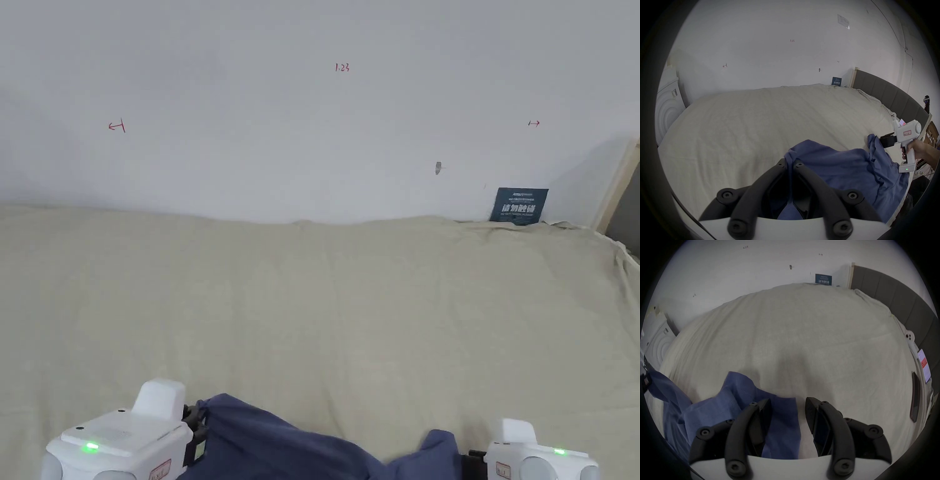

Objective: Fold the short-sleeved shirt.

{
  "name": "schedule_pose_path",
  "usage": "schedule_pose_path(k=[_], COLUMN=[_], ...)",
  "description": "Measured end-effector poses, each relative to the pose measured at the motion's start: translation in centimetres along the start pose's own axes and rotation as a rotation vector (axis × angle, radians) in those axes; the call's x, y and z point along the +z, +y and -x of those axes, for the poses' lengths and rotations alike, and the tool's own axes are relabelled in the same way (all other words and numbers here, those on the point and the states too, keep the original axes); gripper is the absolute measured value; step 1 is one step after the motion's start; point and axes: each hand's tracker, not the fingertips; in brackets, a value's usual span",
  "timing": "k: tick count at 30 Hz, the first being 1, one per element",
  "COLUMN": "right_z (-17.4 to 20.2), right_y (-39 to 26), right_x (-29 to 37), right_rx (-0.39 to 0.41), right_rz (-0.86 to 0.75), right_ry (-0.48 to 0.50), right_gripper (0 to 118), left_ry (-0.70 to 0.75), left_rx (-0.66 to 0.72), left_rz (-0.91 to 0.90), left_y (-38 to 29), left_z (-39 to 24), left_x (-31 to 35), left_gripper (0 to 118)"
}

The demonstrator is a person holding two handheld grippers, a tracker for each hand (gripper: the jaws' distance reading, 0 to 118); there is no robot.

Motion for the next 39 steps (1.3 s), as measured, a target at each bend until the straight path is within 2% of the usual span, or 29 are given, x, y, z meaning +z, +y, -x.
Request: schedule_pose_path(k=[2,3,4,6,7,10,13,14,16,20,28,39], right_z=[0.6,0.8,1.2,2.0,2.5,2.7,1.4,1.2,1.1,0.7,1.2,3.4], right_y=[0.4,0.3,0.2,0.0,-0.2,-0.3,-0.4,-0.5,-0.4,0.4,4.2,11.1], right_x=[0.3,0.2,0.2,0.1,0.0,-0.1,1.3,2.1,4.1,7.5,15.6,25.9], right_rx=[0.014,0.026,0.055,0.110,0.120,0.136,0.029,0.015,0.035,0.023,0.069,0.122], right_rz=[0.014,0.014,0.011,0.008,0.007,0.002,-0.044,-0.082,-0.152,-0.235,-0.421,-0.641], right_ry=[-0.021,-0.031,-0.036,-0.006,-0.001,-0.019,0.029,0.034,0.023,0.044,0.009,0.017], right_gripper=[44,38,24,4,3,2,2,2,2,2,2,2], left_ry=[0.006,0.006,0.006,0.007,0.006,0.009,0.005,0.006,0.008,0.020,0.074,0.198], left_rx=[-0.002,-0.002,-0.003,-0.007,-0.007,-0.003,0.019,0.023,0.018,0.023,0.022,0.050], left_rz=[0.006,0.009,0.011,0.014,0.018,0.024,0.021,0.019,0.008,-0.026,-0.109,-0.232], left_y=[-0.4,-0.5,-0.5,-0.6,-0.7,-0.9,-1.0,-0.9,-0.6,0.9,4.3,9.8], left_z=[-0.1,0.0,0.1,0.2,0.3,-0.9,-0.9,-0.9,-0.8,-1.3,2.1,6.6], left_x=[0.1,0.0,-0.1,-0.2,-0.3,1.0,1.3,1.5,1.9,4.8,8.6,16.7], left_gripper=[0,0,0,0,0,0,0,0,0,0,0,0])
